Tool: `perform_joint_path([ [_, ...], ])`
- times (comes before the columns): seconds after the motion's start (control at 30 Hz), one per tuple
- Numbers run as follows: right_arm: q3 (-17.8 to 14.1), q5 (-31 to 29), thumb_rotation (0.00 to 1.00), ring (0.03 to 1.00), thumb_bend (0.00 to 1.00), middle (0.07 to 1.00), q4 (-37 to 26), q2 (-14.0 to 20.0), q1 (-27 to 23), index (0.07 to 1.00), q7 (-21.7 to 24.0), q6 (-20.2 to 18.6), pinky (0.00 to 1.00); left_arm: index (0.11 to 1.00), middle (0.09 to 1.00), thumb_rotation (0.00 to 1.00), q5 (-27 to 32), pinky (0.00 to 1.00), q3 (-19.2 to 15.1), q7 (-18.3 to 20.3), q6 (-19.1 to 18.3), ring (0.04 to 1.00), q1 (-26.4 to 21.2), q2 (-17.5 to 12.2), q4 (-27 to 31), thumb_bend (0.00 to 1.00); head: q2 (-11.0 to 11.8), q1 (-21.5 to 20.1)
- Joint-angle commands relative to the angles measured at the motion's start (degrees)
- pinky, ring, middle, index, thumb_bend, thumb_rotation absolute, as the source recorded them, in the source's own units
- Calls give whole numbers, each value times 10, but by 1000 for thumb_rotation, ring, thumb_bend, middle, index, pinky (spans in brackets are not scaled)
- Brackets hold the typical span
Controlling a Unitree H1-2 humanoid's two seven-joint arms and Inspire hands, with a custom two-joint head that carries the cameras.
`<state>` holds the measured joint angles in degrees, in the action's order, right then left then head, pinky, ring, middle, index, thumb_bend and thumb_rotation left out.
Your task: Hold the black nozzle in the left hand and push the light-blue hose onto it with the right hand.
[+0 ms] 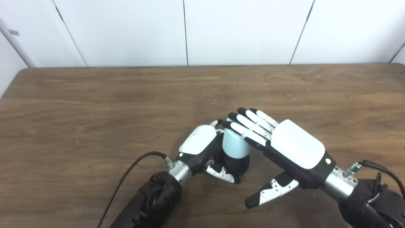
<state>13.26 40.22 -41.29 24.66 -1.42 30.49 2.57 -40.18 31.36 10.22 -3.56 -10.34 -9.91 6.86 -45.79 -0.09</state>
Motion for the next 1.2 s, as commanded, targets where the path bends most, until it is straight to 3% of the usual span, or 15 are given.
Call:
perform_joint_path([
  [0.0,14,6,1000,997,632,987,14,14,12,953,51,-19,1000,490,474,0,-5,1000,16,50,-18,673,20,-15,-15,523,-1,0],
  [0.43,4,-7,1000,997,632,987,-16,17,-10,953,63,-45,1000,489,477,0,-4,1000,16,48,-15,675,19,-15,-20,523,2,0],
  [0.7,-20,-19,1000,995,625,986,-56,4,-39,951,58,-61,1000,454,547,0,-10,1000,18,44,-10,678,15,-15,-26,513,4,0],
  [0.77,-30,-24,1000,994,623,985,-61,0,-53,950,52,-60,1000,496,427,0,-9,1000,17,44,-11,663,15,-15,-26,515,5,0],
  [0.83,-40,-28,1000,994,623,985,-63,-3,-66,953,46,-57,1000,497,417,0,-10,1000,18,44,-13,660,15,-15,-25,518,5,3],
  [0.9,-47,-31,1000,990,619,982,-63,-6,-74,952,43,-54,1000,492,461,0,-14,1000,19,44,-15,681,15,-15,-24,522,5,4],
  [1.17,-59,-16,1000,982,607,972,-67,-21,-88,940,42,-46,1000,494,494,0,-24,1000,21,36,-7,674,11,-18,-32,521,6,4],
])
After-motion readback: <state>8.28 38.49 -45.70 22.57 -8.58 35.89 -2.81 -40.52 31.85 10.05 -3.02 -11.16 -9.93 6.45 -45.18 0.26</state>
